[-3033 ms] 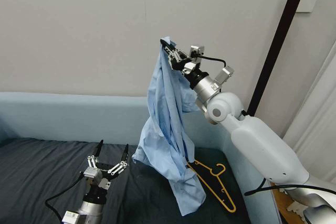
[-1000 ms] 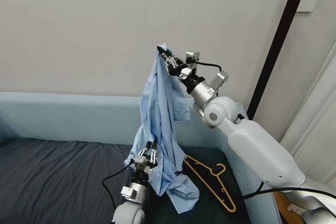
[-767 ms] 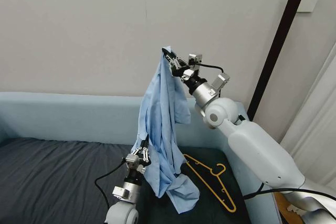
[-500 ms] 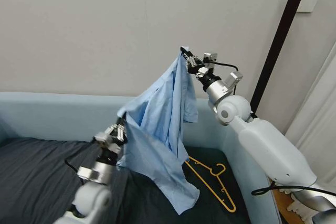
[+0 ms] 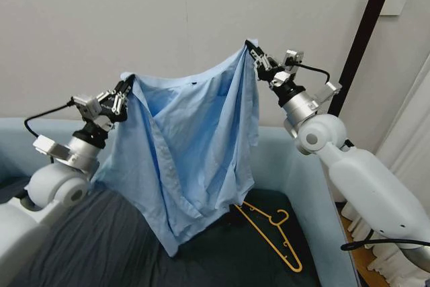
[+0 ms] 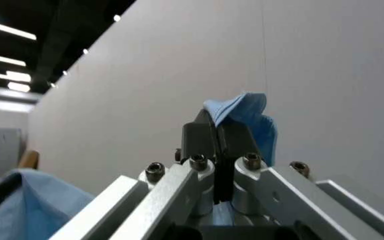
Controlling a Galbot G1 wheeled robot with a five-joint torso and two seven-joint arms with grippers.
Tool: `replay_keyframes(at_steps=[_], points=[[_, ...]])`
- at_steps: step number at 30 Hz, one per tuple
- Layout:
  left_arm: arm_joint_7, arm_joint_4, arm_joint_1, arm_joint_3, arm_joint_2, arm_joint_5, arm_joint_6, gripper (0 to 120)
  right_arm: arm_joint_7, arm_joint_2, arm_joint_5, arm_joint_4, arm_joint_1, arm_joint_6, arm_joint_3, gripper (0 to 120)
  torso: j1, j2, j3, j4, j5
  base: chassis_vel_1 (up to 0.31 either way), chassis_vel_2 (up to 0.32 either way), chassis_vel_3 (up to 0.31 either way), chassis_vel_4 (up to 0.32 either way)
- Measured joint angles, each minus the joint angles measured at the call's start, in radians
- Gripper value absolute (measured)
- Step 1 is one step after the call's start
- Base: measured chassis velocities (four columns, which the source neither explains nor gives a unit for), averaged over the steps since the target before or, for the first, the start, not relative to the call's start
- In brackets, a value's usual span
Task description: Pick up the clothes from the sofa and hang them on the clothes hanger.
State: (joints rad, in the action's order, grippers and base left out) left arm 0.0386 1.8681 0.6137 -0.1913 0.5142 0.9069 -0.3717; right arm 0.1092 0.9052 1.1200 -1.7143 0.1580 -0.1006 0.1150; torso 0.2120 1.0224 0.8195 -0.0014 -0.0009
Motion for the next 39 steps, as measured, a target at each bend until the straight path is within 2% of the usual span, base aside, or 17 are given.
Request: replay_keyframes(at_steps=[3, 6, 7, 10, 12, 13, 17, 18, 20, 23, 27, 30, 34, 38, 39], points=[[0.015, -0.01, 0.003, 0.006, -0.019, -0.009, -0.002, 0, -0.01, -0.032, -0.049, -0.026, 0.026, 0.035, -0.006, 0, 0.0, 0.0, 0.0, -0.0001, 0.0001, 0.0, 0.0, 0.0, 0.0], [0.062, -0.028, 0.108, -0.04, -0.034, -0.081, -0.008, 0, 0.014, -0.088, -0.12, -0.079, 0.116, 0.115, -0.035, 0, 0.0, 0.0, 0.0, -0.0002, -0.0003, 0.0, 0.0, 0.0, 0.0], [0.062, -0.028, 0.108, -0.04, -0.034, -0.081, -0.008, 0, 0.014, -0.088, -0.12, -0.079, 0.116, 0.115, -0.035, 0, 0.0, 0.0, 0.0, -0.0002, -0.0003, 0.0, 0.0, 0.0, 0.0], [0.099, -0.043, 0.217, -0.102, -0.027, -0.146, -0.011, 0, 0.106, -0.129, -0.176, -0.111, 0.226, 0.153, -0.074, 0, 0.0, 0.0, 0.0, 0.0004, 0.0002, 0.0, 0.0, 0.0, 0.0], [0.119, -0.051, 0.267, -0.139, -0.022, -0.174, -0.011, 0, 0.199, -0.155, -0.223, -0.119, 0.29, 0.183, -0.106, 0, 0.0, 0.0, 0.0, 0.0, -0.0001, 0.0, 0.0, 0.0, 0.0], [0.119, -0.051, 0.267, -0.139, -0.022, -0.174, -0.011, 0, 0.199, -0.155, -0.223, -0.119, 0.29, 0.183, -0.106, 0, 0.0, 0.0, 0.0, 0.0, -0.0001, 0.0, 0.0, 0.0, 0.0], [0.22, -0.063, 0.318, -0.204, -0.04, -0.188, -0.02, 0, 0.433, -0.19, -0.289, -0.085, 0.329, 0.163, -0.161, 0, 0.0, 0.0, 0.0, -0.0001, 0.0, 0.0, 0.0, 0.0, 0.0], [0.22, -0.063, 0.318, -0.204, -0.04, -0.188, -0.02, 0, 0.433, -0.19, -0.289, -0.085, 0.329, 0.163, -0.161, 0, 0.0, 0.0, 0.0, -0.0001, 0.0, 0.0, 0.0, 0.0, 0.0], [0.286, -0.067, 0.317, -0.226, -0.054, -0.168, -0.037, 0, 0.467, -0.193, -0.28, -0.084, 0.325, 0.133, -0.168, 0, 0.0, 0.0, 0.0, -0.0001, 0.0004, 0.0, 0.0, 0.0, 0.0], [0.342, -0.077, 0.282, -0.241, -0.06, -0.129, -0.054, 0, 0.443, -0.18, -0.227, -0.091, 0.294, 0.075, -0.169, 0, 0.0, 0.0, 0.0, 0.0002, -0.0001, 0.0, 0.0, 0.0, 0.0], [0.397, -0.1, 0.15, -0.248, -0.066, -0.017, -0.06, 0, 0.246, -0.135, -0.069, -0.148, 0.216, -0.01, -0.15, 0, 0.0, 0.0, 0.0, 0.0003, -0.0003, 0.0, 0.0, 0.0, 0.0], [0.421, -0.124, 0.09, -0.245, -0.071, 0.017, -0.06, 0, 0.194, -0.116, -0.043, -0.157, 0.191, -0.021, -0.15, 0, 0.0, 0.0, 0.0, 0.0002, 0.0001, 0.0, 0.0, 0.0, 0.0], [0.458, -0.15, 0.088, -0.243, -0.073, 0.024, -0.067, 0, 0.183, -0.109, -0.091, -0.149, 0.208, -0.013, -0.15, 0, 0.0, 0.0, 0.0, 0.0001, -0.0002, 0.0, 0.0, 0.0, 0.0], [0.59, -0.169, 0.204, -0.272, -0.035, -0.012, -0.071, 0, 0.148, -0.103, -0.288, -0.134, 0.33, 0.048, -0.162, 0, 0.0, 0.0, 0.0, 0.0003, -0.0001, 0.0, 0.0, 0.0, 0.0], [0.59, -0.169, 0.204, -0.272, -0.035, -0.012, -0.071, 0, 0.148, -0.103, -0.288, -0.134, 0.33, 0.048, -0.162, 0, 0.0, 0.0, 0.0, 0.0003, -0.0001, 0.0, 0.0, 0.0, 0.0]])
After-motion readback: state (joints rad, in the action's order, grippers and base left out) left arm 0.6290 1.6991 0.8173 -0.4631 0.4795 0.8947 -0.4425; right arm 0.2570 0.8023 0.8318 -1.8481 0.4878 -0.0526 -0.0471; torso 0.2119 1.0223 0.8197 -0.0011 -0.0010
